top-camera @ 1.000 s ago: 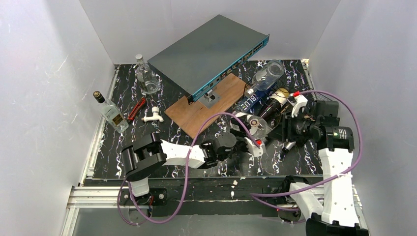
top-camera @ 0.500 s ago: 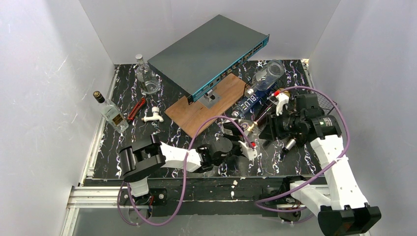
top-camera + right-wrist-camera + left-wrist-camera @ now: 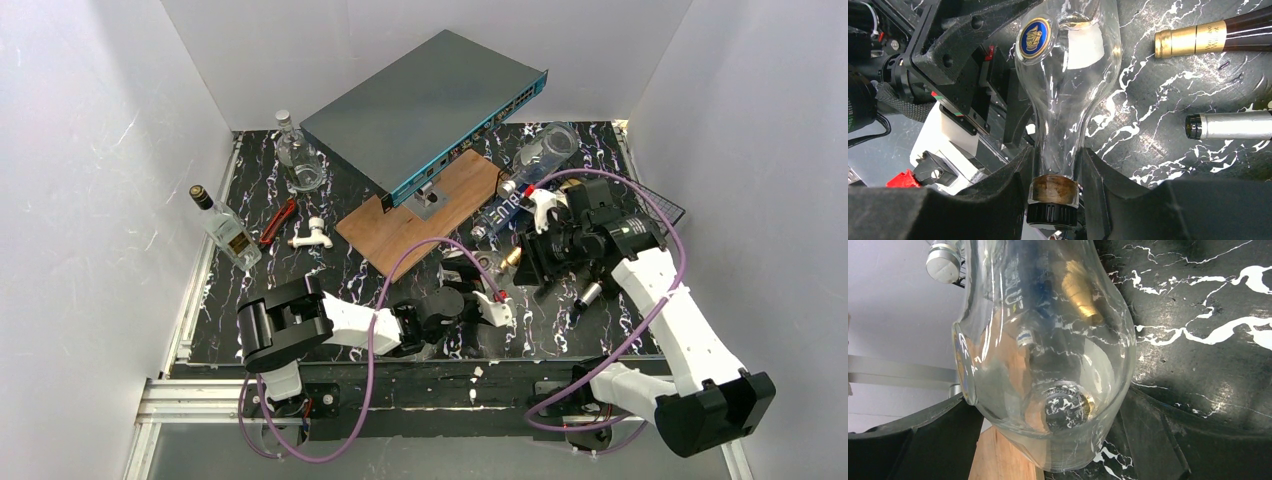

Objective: Take the wine bottle off the wine rack
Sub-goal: Place the wine bottle at the center of the board, then move the wine bottle to the center of the board.

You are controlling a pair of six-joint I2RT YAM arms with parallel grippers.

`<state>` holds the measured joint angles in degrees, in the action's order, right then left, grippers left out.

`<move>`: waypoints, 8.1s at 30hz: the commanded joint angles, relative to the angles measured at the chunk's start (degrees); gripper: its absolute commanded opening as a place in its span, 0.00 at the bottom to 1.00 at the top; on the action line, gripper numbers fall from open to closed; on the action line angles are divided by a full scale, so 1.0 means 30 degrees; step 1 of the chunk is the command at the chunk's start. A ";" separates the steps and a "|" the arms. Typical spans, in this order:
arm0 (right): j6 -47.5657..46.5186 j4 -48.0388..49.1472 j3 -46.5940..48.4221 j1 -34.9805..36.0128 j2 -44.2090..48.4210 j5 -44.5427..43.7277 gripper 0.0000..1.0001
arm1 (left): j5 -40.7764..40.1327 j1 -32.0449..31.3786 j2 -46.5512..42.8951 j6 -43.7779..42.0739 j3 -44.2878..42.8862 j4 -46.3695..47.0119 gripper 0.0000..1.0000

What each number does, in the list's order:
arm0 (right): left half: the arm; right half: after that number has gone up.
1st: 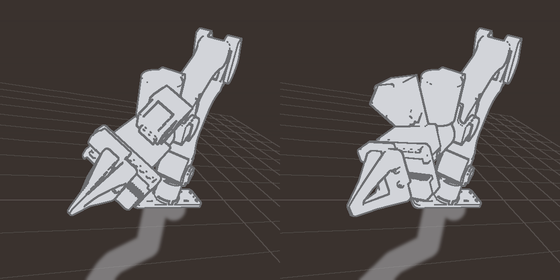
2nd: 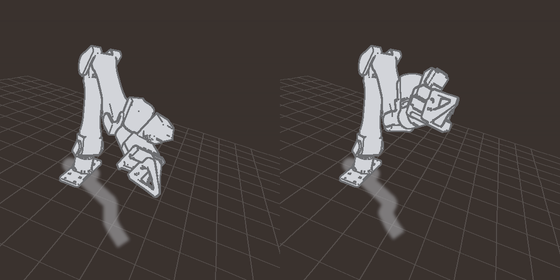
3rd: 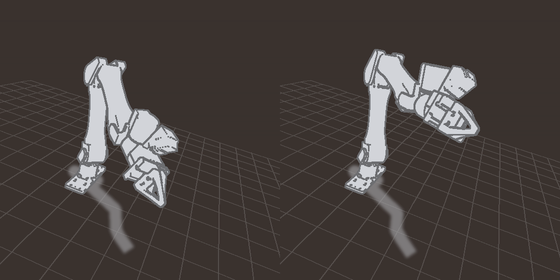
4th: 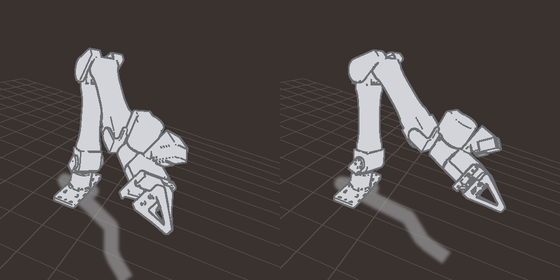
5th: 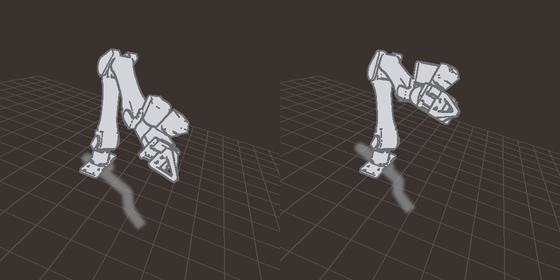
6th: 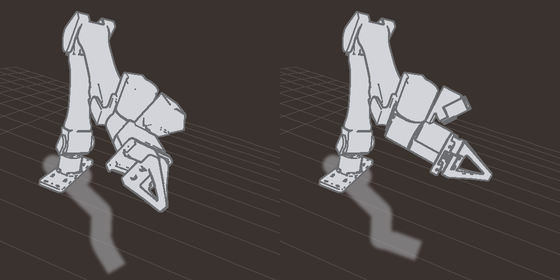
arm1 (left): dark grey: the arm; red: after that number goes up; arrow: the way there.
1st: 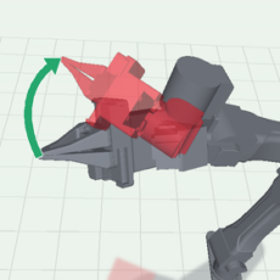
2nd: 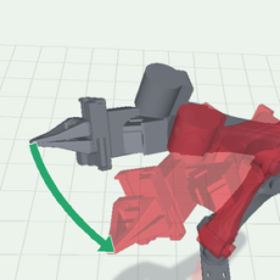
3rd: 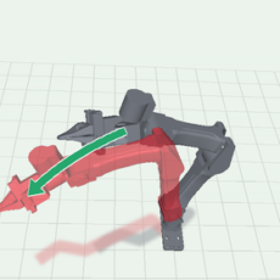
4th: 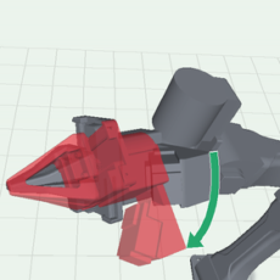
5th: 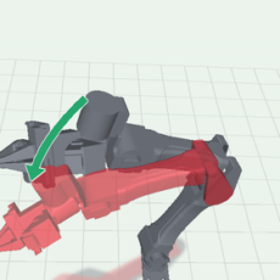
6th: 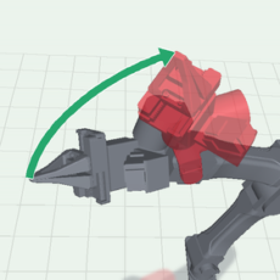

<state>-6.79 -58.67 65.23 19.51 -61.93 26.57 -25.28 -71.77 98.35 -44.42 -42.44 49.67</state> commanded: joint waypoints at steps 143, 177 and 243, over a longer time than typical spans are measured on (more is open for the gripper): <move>0.1235 1.0403 -0.2305 -0.7689 0.1746 1.1305 0.98 | 0.5193 0.3622 -1.3884 2.0968 0.3716 -0.8612 0.98; 0.0299 1.0912 -0.3175 -0.9170 0.1344 1.2303 0.98 | -0.0732 0.2364 -0.6209 2.4344 -1.2471 -2.7812 0.97; 0.0299 1.1465 -0.3462 -0.9402 0.0311 1.2754 0.98 | 0.2405 2.1068 -1.2463 1.9159 -0.6679 -2.4884 0.00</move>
<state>-4.95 -26.39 54.52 -8.29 -61.23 63.22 -18.41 -13.58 60.45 14.55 -61.82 -36.34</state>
